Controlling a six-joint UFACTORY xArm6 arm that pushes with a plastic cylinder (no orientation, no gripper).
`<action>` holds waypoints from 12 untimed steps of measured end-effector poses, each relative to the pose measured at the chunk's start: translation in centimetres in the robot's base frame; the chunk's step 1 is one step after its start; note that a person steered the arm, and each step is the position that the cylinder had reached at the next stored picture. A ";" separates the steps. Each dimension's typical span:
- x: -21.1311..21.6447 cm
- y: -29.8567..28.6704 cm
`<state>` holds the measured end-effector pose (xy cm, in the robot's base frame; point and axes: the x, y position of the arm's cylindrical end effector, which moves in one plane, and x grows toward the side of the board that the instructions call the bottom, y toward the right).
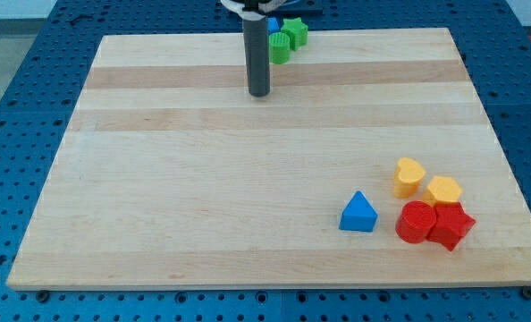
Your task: Push the blue triangle up a bit
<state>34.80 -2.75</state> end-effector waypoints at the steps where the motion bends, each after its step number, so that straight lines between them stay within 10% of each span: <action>1: 3.9 1.3; 4: 23.1 0.6; 8: 25.3 11.7; 12: 15.7 15.8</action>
